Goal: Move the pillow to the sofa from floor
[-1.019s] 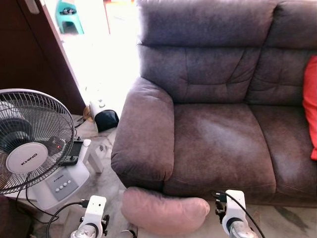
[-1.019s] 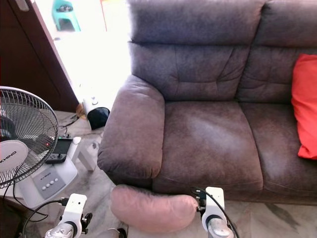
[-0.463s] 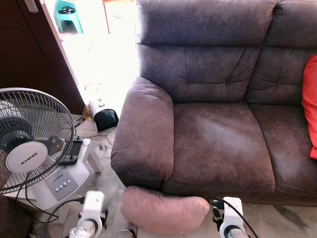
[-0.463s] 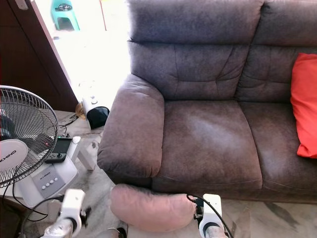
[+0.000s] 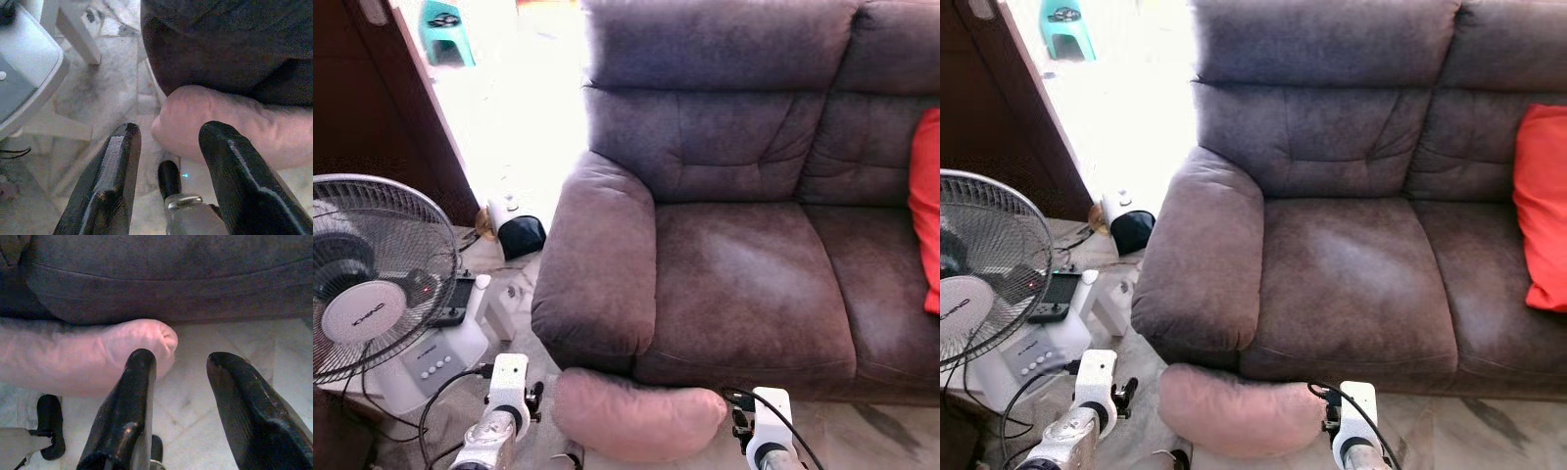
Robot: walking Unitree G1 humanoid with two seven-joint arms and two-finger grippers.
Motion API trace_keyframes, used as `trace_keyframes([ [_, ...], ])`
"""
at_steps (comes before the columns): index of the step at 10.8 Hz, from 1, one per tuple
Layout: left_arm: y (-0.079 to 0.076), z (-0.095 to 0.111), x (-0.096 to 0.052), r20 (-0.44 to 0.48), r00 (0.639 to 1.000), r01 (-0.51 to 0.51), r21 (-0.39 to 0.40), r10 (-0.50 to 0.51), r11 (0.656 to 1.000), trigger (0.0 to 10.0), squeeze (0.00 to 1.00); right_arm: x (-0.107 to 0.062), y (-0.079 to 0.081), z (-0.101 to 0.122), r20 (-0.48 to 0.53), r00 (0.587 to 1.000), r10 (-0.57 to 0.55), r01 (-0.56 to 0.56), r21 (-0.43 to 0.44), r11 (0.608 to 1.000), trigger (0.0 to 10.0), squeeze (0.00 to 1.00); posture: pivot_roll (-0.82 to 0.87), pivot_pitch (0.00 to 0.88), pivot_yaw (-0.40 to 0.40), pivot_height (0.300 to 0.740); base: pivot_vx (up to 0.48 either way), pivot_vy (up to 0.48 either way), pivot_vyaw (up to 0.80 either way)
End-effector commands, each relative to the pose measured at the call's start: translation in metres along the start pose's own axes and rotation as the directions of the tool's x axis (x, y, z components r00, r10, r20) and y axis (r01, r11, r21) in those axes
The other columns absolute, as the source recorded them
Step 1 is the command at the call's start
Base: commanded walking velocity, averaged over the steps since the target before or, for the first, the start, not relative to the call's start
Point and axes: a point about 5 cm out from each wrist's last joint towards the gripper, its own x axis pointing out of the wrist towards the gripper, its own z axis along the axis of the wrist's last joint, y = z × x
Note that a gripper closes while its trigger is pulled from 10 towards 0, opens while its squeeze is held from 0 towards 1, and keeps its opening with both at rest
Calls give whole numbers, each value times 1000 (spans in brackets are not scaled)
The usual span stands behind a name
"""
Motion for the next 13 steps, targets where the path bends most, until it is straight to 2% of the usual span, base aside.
trace_keyframes([
  [1,4,-6,-2,-29,1000,-7,15,7,1000,10000,0,-1,2,-2,-5,1000,6,-6,5,1000,10000,0,43,25,-8,740,0,0,0],
  [12,6,-15,-5,-51,999,-15,13,16,1000,10000,0,2,6,5,14,1000,10,-10,6,1000,10000,0,52,58,-13,740,0,0,0],
  [13,7,-15,-5,-51,999,-17,10,17,1000,10000,0,2,7,6,15,1000,13,-13,6,1000,10000,0,52,62,-15,727,0,0,0],
])
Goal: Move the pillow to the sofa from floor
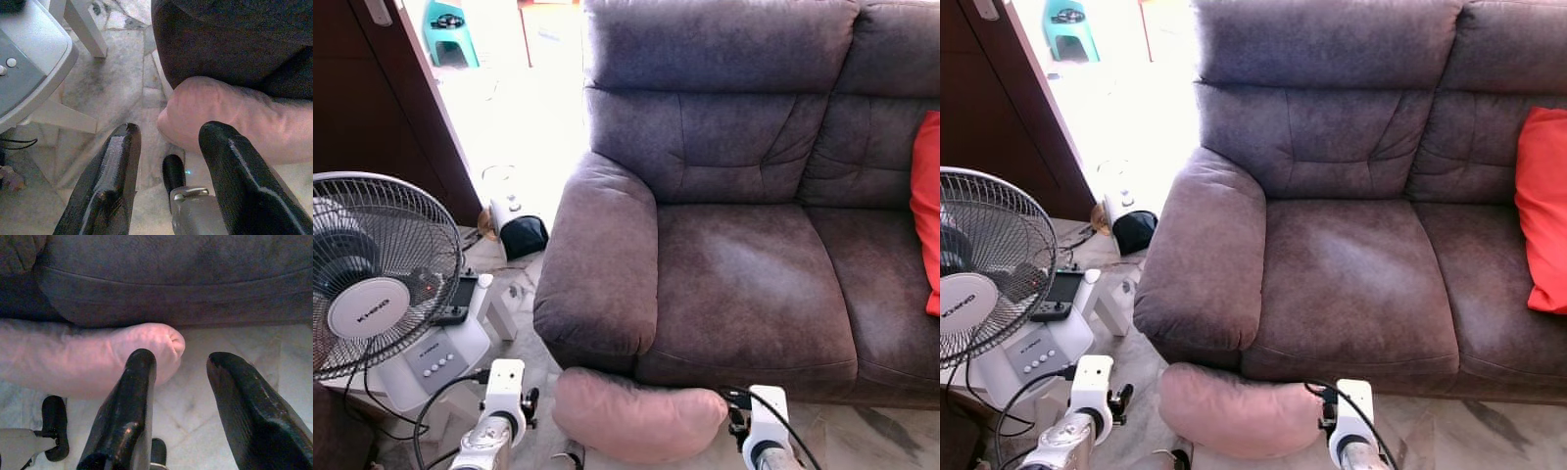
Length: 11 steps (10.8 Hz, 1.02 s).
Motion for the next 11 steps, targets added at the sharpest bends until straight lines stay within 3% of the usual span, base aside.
trace_keyframes([
  [1,3,-8,-2,-32,999,-6,7,6,1000,10000,0,1,2,3,6,1000,0,0,11,1000,10000,0,52,62,-15,713,0,0,0],
  [6,2,-8,-2,-32,999,-8,4,8,1000,10000,0,1,1,3,2,1000,1,-1,11,1000,10000,0,55,71,-17,618,0,0,0],
  [11,5,-6,-2,-27,1000,-15,3,16,1000,10000,0,1,3,3,0,1000,-1,1,13,1000,10000,0,57,82,-16,614,0,0,0],
])
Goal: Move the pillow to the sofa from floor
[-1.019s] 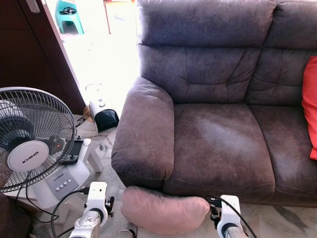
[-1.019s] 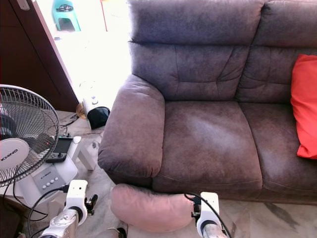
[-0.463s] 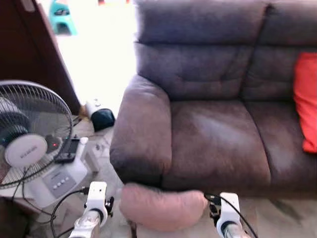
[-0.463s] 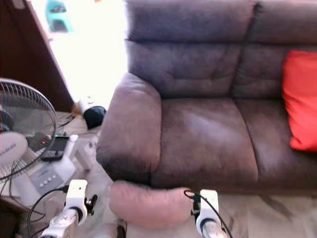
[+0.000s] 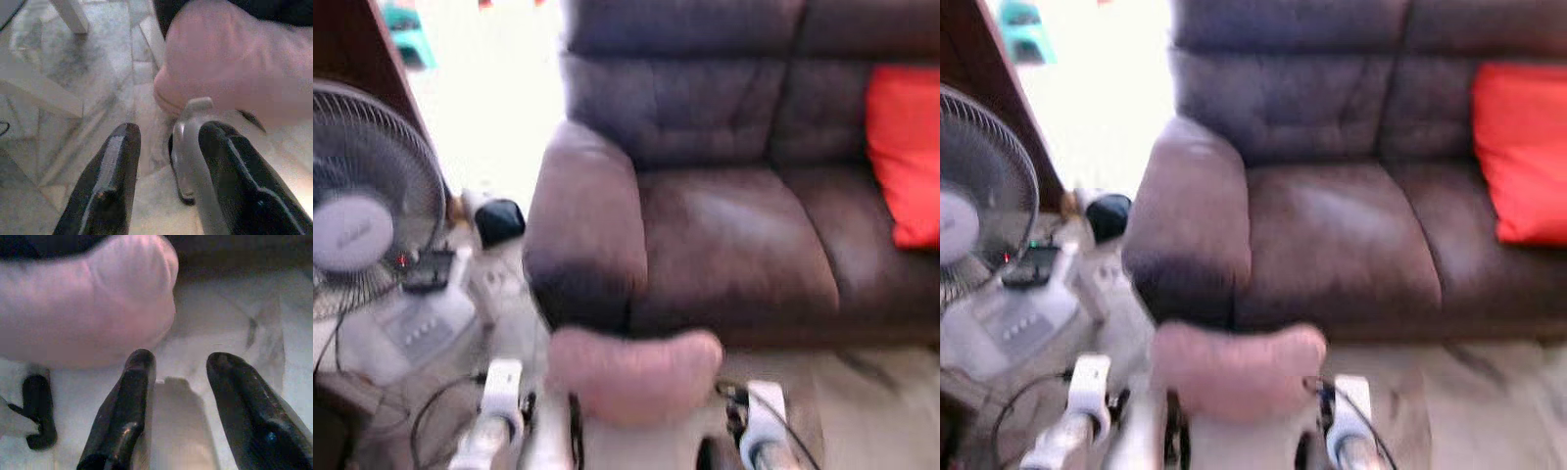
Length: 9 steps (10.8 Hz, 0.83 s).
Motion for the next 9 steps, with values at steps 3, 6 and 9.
trace_keyframes([
  [3,6,-11,-4,-23,999,-24,-21,24,999,10000,0,4,6,14,38,999,12,-12,4,1000,10000,0,60,82,-14,614,0,0,0],
  [6,8,-6,-3,-6,1000,-25,-31,25,999,10000,0,4,6,13,42,999,13,-14,7,1000,10000,0,60,77,-12,614,0,0,0],
  [9,6,0,-2,21,1000,-11,-22,11,1000,10000,0,4,-4,17,59,998,-33,32,8,999,10000,0,58,69,-11,614,0,0,0],
])
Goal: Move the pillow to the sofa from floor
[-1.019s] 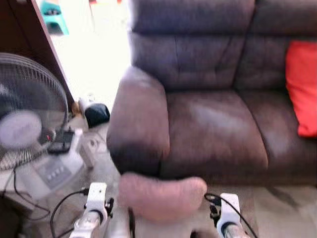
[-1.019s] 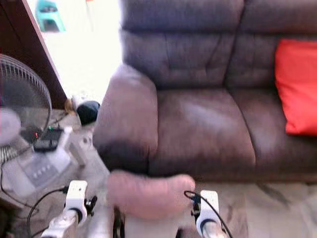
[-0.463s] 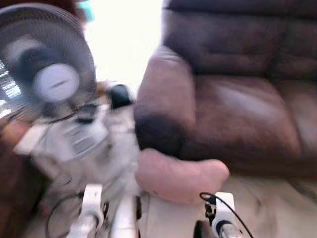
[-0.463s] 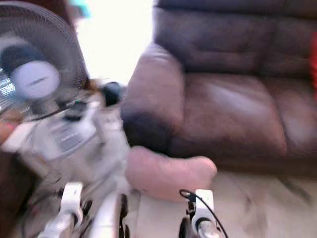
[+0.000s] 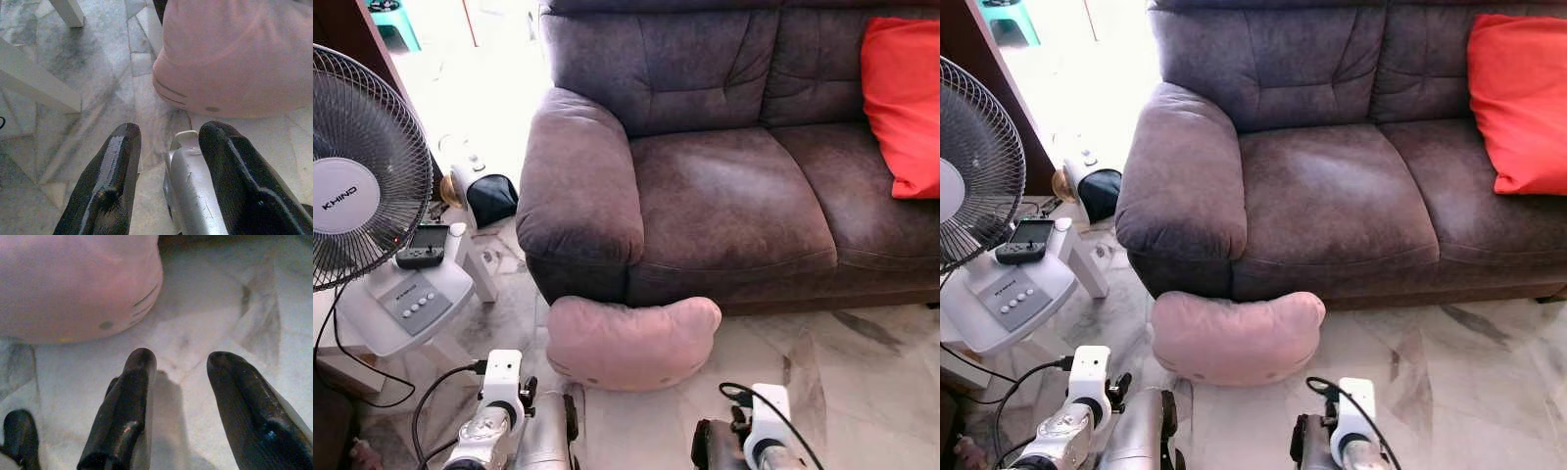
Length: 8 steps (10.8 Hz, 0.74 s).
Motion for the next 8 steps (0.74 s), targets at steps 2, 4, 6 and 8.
trace_keyframes([
  [2,-1,4,1,26,1000,11,2,-11,1000,10000,0,4,-3,18,74,997,-17,15,34,999,10000,0,55,74,-11,614,126,0,0],
  [4,-4,7,1,39,999,11,-3,-11,1000,10000,0,6,-3,24,89,996,-18,15,30,999,10000,0,56,73,-16,614,277,0,0],
  [6,-7,6,1,42,999,16,-3,-16,1000,10000,0,6,-2,26,95,995,-14,12,29,1000,10000,0,56,73,-15,614,294,0,0],
  [8,-6,6,1,43,999,16,-3,-15,1000,10000,0,5,0,24,93,996,-6,5,6,1000,10000,0,57,73,-16,614,304,0,0],
])
